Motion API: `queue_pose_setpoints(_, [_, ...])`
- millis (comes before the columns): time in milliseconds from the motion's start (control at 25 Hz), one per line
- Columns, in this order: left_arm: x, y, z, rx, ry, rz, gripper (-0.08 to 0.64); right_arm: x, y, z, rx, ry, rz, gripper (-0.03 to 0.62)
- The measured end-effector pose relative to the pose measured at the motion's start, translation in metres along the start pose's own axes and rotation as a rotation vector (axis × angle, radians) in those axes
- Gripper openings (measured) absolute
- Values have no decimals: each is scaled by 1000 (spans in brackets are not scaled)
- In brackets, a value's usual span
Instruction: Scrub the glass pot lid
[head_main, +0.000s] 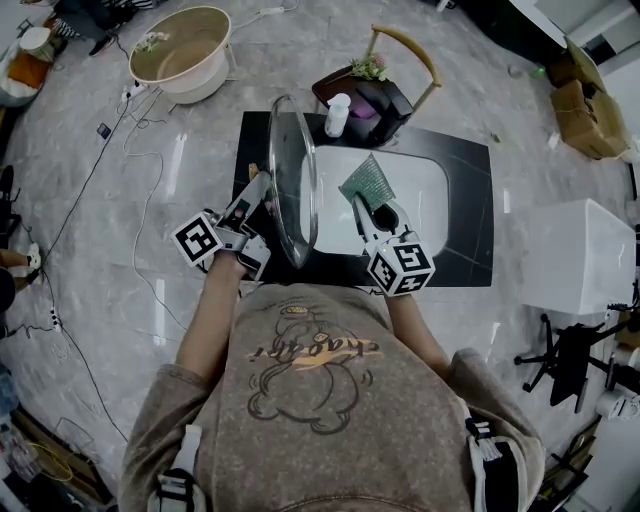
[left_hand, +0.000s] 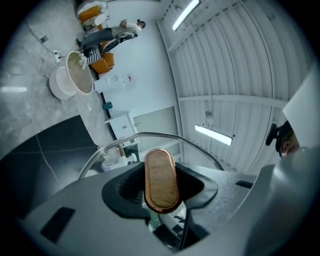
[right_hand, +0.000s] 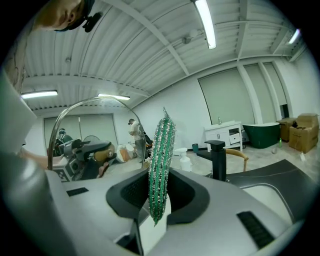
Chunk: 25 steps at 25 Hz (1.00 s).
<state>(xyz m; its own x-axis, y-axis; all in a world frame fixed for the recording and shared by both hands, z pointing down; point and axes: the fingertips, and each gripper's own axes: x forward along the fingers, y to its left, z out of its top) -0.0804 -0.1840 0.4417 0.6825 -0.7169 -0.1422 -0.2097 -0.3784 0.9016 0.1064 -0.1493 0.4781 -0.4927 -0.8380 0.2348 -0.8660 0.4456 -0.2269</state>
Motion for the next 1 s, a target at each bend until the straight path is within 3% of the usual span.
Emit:
queue_pose_setpoints(200, [-6, 4, -10, -29, 19, -2, 172, -1, 16, 3, -20, -4, 48, 94])
queue_pose_setpoints(600, [-4, -2, -23, -87, 62, -25, 172, 5, 71, 40, -100, -21, 247, 94])
queue_pose_setpoints(1000, [-1, -2, -31, -130, 113, -26, 172, 5, 108, 62, -183, -41, 351, 94])
